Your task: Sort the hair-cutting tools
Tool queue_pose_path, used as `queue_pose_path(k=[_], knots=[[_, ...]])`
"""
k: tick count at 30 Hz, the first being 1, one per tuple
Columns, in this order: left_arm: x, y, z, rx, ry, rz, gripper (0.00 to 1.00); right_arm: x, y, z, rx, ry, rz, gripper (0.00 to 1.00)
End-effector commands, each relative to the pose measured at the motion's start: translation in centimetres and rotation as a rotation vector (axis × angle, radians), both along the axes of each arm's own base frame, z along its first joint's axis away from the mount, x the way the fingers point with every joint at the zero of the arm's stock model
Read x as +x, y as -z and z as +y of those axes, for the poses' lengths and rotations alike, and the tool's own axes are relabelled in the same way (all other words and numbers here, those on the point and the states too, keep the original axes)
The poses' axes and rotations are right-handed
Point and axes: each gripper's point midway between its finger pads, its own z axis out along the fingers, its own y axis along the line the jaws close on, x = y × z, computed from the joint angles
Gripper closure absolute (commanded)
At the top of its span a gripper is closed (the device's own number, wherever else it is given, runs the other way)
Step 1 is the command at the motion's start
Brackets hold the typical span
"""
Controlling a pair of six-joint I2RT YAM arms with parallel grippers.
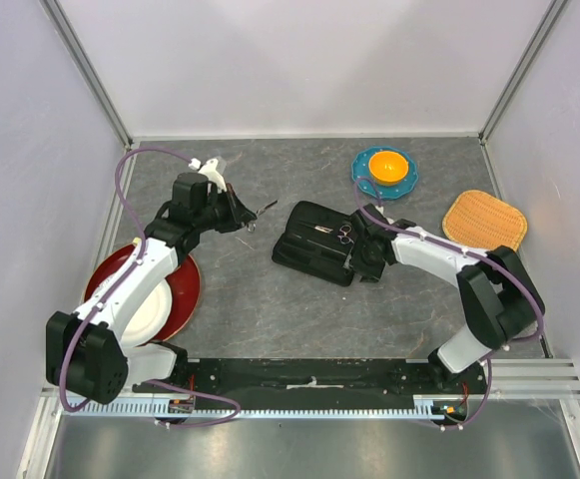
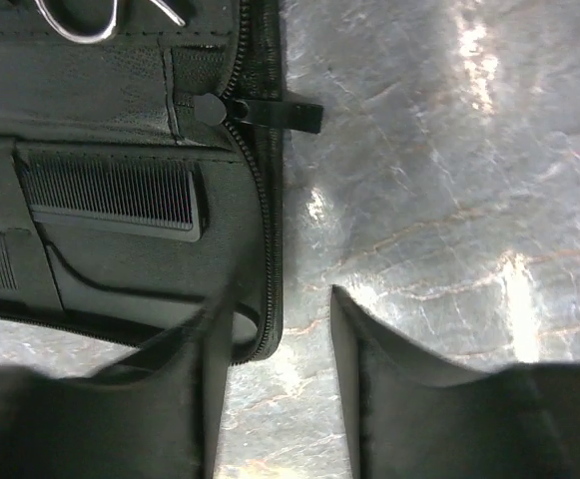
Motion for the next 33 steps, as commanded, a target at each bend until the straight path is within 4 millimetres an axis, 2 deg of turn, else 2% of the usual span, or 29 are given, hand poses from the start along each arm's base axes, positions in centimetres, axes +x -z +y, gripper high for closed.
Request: queue_pose_path(k=[1,6,9,14,19,20,21,22,24,25,26,28,29,30,31,32,33], knots=[[0.4,-1.1,-0.4,-0.050,0.011,-0.020,0.98,1.3,-0.5,2.4,0.085,-0.071,-0.014,0.59],[0.9,-1.4,-0.5,-0.064,0.031,-0.019,0.98,-0.8,0.1,2.1,0.085,-0.123,0.049,0.89],[0.9,-1.7,-1.1,-0.081,0.076,-0.016,0.98,-2.6,0.4,1.5,0.084,-0.194,0.091,1.00],[0.6,-2.3,-2.8,-0.122,0.188,-0.003,0.98,-5.6,0.2,0.3,0.077,-0.342,0.127,1.00],[-0.2,-2.6,-4.5,-0.187,0.302,0.043,0.98,-7.7,-0.1,-1.7,0.029,-0.379,0.132,1.00],[-0.2,-2.1,-4.7,-0.193,0.311,0.065,0.98,-8.2,0.1,-2.4,-0.001,-0.372,0.153,1.00],[-0.4,-2.1,-4.9,-0.207,0.327,0.078,0.98,-8.0,0.4,-3.5,-0.057,-0.334,0.144,1.00],[-0.3,-2.2,-5.1,-0.213,0.333,0.084,0.98,-7.9,0.4,-3.7,-0.073,-0.323,0.143,0.95],[-0.4,-1.6,-5.3,-0.220,0.338,0.113,0.98,-6.5,-0.1,-4.5,-0.129,-0.269,0.093,0.65],[-0.4,-1.6,-5.3,-0.223,0.339,0.120,0.98,-5.9,-0.6,-4.6,-0.142,-0.253,0.071,0.55],[-0.4,-1.2,-5.3,-0.222,0.339,0.139,0.98,-4.6,-1.8,-4.2,-0.142,-0.239,0.029,0.40],[-0.3,-0.9,-5.4,-0.222,0.339,0.159,0.98,-2.6,-3.4,-4.7,-0.184,-0.184,-0.039,0.35],[-0.3,-0.4,-5.4,-0.221,0.336,0.178,0.98,-1.1,-5.1,-4.5,-0.190,-0.162,-0.088,0.33],[-0.2,0.1,-5.5,-0.224,0.335,0.200,0.98,-0.2,-5.8,-4.8,-0.208,-0.138,-0.111,0.33],[-0.1,0.5,-5.6,-0.228,0.332,0.217,0.98,0.8,-6.5,-5.3,-0.234,-0.108,-0.140,0.34],[-0.1,0.9,-5.7,-0.231,0.333,0.230,0.98,2.0,-7.7,-5.3,-0.235,-0.083,-0.175,0.40],[0.2,1.6,-5.8,-0.233,0.332,0.254,0.98,2.7,-7.4,-6.0,-0.257,-0.054,-0.165,0.44]])
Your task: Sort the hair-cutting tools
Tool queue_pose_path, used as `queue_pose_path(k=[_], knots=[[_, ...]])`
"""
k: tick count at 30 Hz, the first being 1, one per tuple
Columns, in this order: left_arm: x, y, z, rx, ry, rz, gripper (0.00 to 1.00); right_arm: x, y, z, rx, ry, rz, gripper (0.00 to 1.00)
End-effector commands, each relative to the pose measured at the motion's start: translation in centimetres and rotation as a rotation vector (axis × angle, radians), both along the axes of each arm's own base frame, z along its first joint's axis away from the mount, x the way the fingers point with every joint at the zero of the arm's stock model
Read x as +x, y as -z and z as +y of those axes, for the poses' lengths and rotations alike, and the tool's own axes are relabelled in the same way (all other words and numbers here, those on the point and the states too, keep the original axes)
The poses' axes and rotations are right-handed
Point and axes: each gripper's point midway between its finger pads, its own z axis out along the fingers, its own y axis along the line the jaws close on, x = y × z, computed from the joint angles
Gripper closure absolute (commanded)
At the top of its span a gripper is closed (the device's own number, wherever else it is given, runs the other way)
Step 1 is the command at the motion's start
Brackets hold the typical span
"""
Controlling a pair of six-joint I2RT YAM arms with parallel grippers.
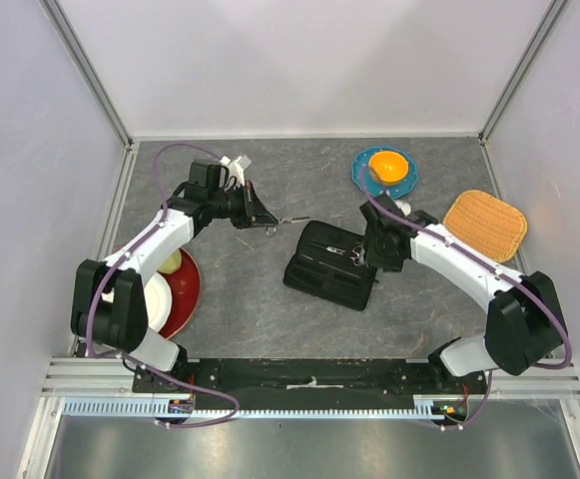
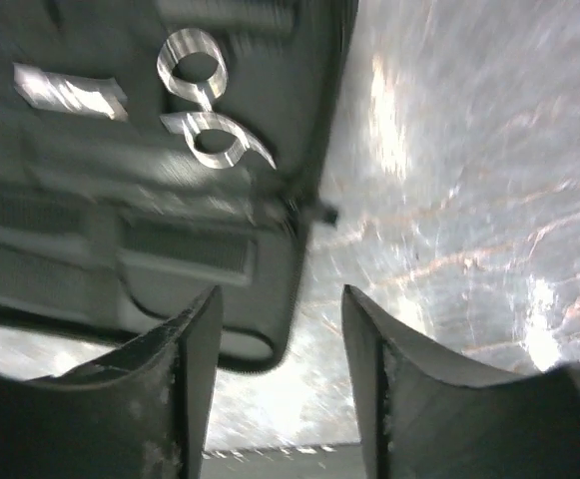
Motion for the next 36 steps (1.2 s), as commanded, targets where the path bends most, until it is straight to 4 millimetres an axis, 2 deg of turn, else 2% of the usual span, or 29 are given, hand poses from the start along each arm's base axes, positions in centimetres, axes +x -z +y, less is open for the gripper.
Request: queue_pose_path(k=[1,2,3,5,8,12,17,20,24,29,32,36], knots=[[0.7,0.1,-0.9,-0.042,0.030,0.052,0.98,5.5,-3.5,-2.7,-0.108,0.154,-0.173,0.47],[0.7,0.3,-1.0,-0.041,0.031,0.060,0.98,6.1,-3.5,-3.1,-0.125,0.167,-0.173,0.58],[0.9,0.7,-1.0,-0.037,0.029,0.071,0.98,6.6,-2.4,-4.0,-0.161,0.185,-0.141,0.67],[1.2,1.2,-1.1,-0.033,0.028,0.089,0.98,7.2,-1.8,-5.3,-0.229,0.214,-0.131,0.79],[1.7,1.5,-1.3,-0.031,0.026,0.096,0.98,8.1,-0.4,-6.6,-0.286,0.229,-0.112,0.86],[2.5,2.0,-1.4,-0.020,0.026,0.099,0.98,9.2,2.2,-6.4,-0.296,0.205,-0.058,0.88],[3.3,3.1,-1.7,-0.006,0.037,0.135,0.98,10.7,4.4,-4.6,-0.215,0.146,-0.009,0.88],[3.5,3.0,-1.8,-0.012,0.051,0.146,0.98,11.6,5.4,-3.6,-0.151,0.112,0.003,0.88],[3.4,2.9,-1.7,-0.027,0.084,0.171,0.98,12.9,5.8,-1.7,-0.070,0.021,-0.017,0.87],[3.5,2.5,-0.8,-0.062,0.107,0.178,0.98,14.9,6.0,2.0,0.078,-0.179,-0.083,0.85],[4.6,2.7,1.0,-0.074,0.068,0.175,0.98,15.8,6.3,2.8,0.101,-0.212,-0.084,0.83],[4.8,3.0,2.5,-0.081,0.038,0.185,0.98,16.9,6.5,3.7,0.129,-0.225,-0.087,0.76]])
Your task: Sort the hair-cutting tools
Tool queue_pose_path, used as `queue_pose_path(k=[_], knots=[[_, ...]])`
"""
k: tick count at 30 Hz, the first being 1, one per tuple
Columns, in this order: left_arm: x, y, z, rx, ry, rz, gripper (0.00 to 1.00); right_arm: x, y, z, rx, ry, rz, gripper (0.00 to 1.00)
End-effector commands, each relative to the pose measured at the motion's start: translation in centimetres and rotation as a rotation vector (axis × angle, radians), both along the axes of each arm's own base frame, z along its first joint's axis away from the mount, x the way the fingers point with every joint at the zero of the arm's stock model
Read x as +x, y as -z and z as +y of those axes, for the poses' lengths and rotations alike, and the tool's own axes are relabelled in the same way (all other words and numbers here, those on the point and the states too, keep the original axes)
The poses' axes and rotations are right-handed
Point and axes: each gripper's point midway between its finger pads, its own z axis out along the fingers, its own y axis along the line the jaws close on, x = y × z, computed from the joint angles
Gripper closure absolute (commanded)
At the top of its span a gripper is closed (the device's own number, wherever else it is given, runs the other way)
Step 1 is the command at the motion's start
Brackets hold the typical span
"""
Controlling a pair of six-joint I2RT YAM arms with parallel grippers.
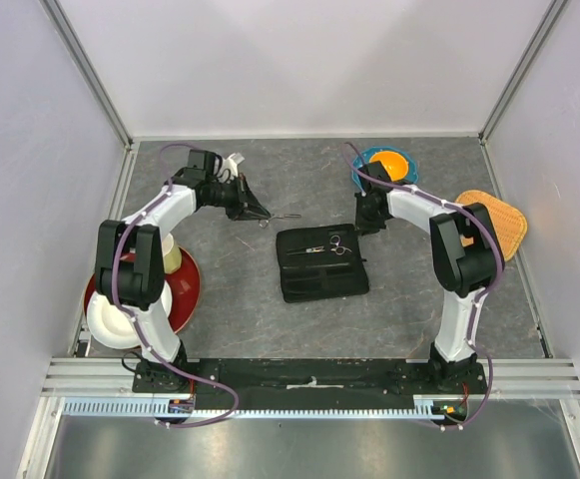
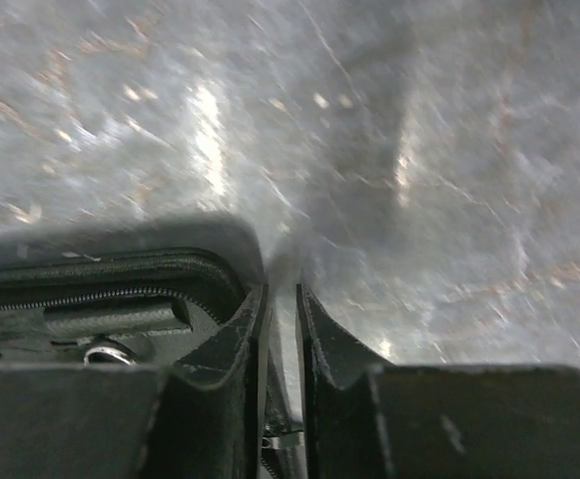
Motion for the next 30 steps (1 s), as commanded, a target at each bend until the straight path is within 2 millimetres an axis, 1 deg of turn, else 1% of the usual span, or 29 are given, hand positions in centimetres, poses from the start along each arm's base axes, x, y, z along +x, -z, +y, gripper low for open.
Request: queue_pose_path(k=[1,2,3,4,5,6,7,8,9,10,11,12,13,14,15,16,17,18,19,20,21,22,23,24,25,26,28,30], knots=[[0.5,-1.3,1.1,-0.048,0.023,-0.051,0.98,2.5,0.7,3.2,0.105,-0.085,-0.031,0.74],[0.2,-1.4,1.1,-0.061,0.030,-0.048,0.98,2.6,1.1,3.3,0.109,-0.088,-0.018,0.73],[-0.2,-1.1,1.2,-0.066,0.032,-0.035,0.98,2.5,1.2,3.9,0.134,-0.096,0.000,0.72],[-0.4,-0.9,1.2,-0.071,0.035,-0.028,0.98,3.1,0.8,4.1,0.140,-0.083,-0.004,0.70],[-0.7,-0.9,1.1,-0.077,0.040,-0.020,0.98,3.2,1.2,4.0,0.130,-0.063,0.014,0.70],[-1.2,-0.5,1.2,-0.076,0.036,-0.004,0.98,3.4,1.0,3.4,0.103,-0.007,0.027,0.68],[-1.3,-0.5,1.3,-0.070,0.027,-0.006,0.98,3.4,0.9,2.9,0.077,0.030,0.029,0.67],[-1.9,-0.7,1.5,-0.072,0.017,-0.002,0.98,3.4,0.7,2.4,0.059,0.073,0.029,0.65],[-2.2,-0.9,1.6,-0.077,0.013,-0.006,0.98,3.3,0.6,1.6,0.030,0.129,0.023,0.57],[-2.4,-1.1,1.7,-0.080,0.005,-0.011,0.98,3.3,-0.4,1.3,0.029,0.153,0.004,0.54],[-2.9,-1.6,1.9,-0.085,-0.008,-0.024,0.98,3.3,-0.8,1.1,0.025,0.169,-0.007,0.52],[-3.1,-1.8,1.9,-0.086,-0.013,-0.029,0.98,3.1,-1.1,0.7,0.014,0.184,-0.015,0.47],[-3.2,-2.0,2.0,-0.083,-0.024,-0.042,0.98,3.2,-2.2,0.8,0.024,0.202,-0.038,0.45],[-3.5,-1.8,2.0,-0.089,-0.035,-0.046,0.98,3.3,-2.6,0.6,0.024,0.211,-0.049,0.45],[-3.8,-2.5,2.0,-0.098,-0.038,-0.071,0.98,3.4,-3.1,0.6,0.027,0.213,-0.060,0.43],[-4.0,-2.5,2.0,-0.104,-0.043,-0.080,0.98,3.6,-3.8,0.5,0.030,0.213,-0.079,0.43],[-4.6,-1.9,2.0,-0.112,-0.060,-0.059,0.98,3.7,-4.1,0.6,0.034,0.210,-0.083,0.42],[-4.4,-2.4,2.0,-0.121,-0.074,-0.097,0.98,4.0,-4.6,0.8,0.041,0.198,-0.091,0.41],[-4.2,-2.1,2.1,-0.123,-0.099,-0.094,0.98,3.9,-4.7,1.3,0.053,0.163,-0.081,0.41],[-4.8,-1.4,2.0,-0.142,-0.128,-0.045,0.98,4.0,-4.7,1.5,0.058,0.145,-0.079,0.40],[-4.2,-1.9,1.9,-0.166,-0.137,-0.097,0.98,4.4,-5.0,1.6,0.060,0.134,-0.091,0.40],[-4.6,-1.0,2.0,-0.167,-0.164,-0.078,0.98,4.6,-4.6,1.6,0.052,0.121,-0.083,0.39],[-4.6,-0.9,2.0,-0.183,-0.206,-0.044,0.98,4.7,-4.4,1.8,0.045,0.097,-0.078,0.39],[-4.1,-1.2,2.0,-0.201,-0.223,-0.077,0.98,4.9,-4.6,1.8,0.047,0.093,-0.074,0.39],[-4.2,-0.8,2.2,-0.203,-0.245,-0.062,0.98,4.9,-4.2,1.9,0.050,0.088,-0.063,0.39],[-4.1,-0.9,2.1,-0.212,-0.259,-0.053,0.98,4.8,-4.0,2.0,0.054,0.083,-0.054,0.39],[-3.8,-0.8,2.0,-0.218,-0.258,-0.057,0.98,4.7,-3.4,2.3,0.070,0.080,-0.046,0.37],[-3.6,-0.2,2.2,-0.201,-0.267,-0.052,0.98,4.8,-2.7,2.7,0.082,0.071,-0.036,0.37]])
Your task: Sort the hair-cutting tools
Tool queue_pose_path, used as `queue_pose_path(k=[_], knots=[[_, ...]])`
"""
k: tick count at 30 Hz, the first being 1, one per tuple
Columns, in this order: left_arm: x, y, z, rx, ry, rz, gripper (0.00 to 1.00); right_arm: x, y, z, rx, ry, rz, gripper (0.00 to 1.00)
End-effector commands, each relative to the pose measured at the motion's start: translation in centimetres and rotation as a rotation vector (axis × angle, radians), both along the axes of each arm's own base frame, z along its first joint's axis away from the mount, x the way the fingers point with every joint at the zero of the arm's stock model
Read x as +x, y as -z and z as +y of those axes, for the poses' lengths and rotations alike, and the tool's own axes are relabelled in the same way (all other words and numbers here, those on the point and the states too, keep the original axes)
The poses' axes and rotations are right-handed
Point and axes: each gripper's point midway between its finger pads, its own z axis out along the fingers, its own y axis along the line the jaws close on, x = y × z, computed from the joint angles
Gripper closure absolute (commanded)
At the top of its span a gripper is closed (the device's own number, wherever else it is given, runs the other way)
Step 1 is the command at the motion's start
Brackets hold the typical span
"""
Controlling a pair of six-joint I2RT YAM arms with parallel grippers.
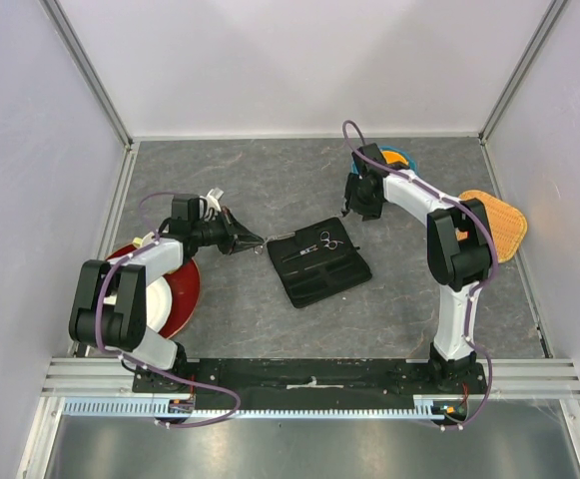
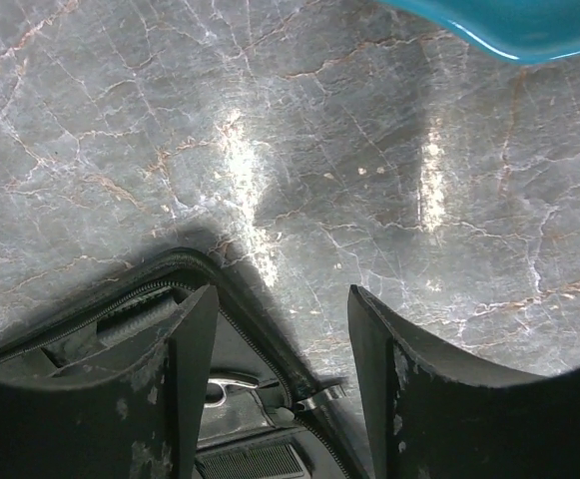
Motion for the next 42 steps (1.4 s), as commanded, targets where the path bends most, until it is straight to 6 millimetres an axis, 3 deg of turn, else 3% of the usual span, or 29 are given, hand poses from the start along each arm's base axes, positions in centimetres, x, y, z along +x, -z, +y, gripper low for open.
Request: queue_pose_path(k=[1,14,31,42], knots=[[2.7,-2.3,-0.2,-0.045,-0.055,-0.102,0.98,0.6,0.8,0.8,0.025,-0.041,0.012,0.37],[2.7,0.8,-0.1,-0.028,-0.072,-0.017,0.98,0.4,1.5,2.0,0.084,-0.070,0.043,0.44],[0.8,2.5,-0.2,0.000,-0.056,0.042,0.98,-0.8,1.4,1.5,0.091,-0.030,0.035,0.45],[0.4,2.2,-0.5,0.013,-0.043,0.038,0.98,-1.1,1.7,1.6,0.102,-0.015,0.047,0.45]])
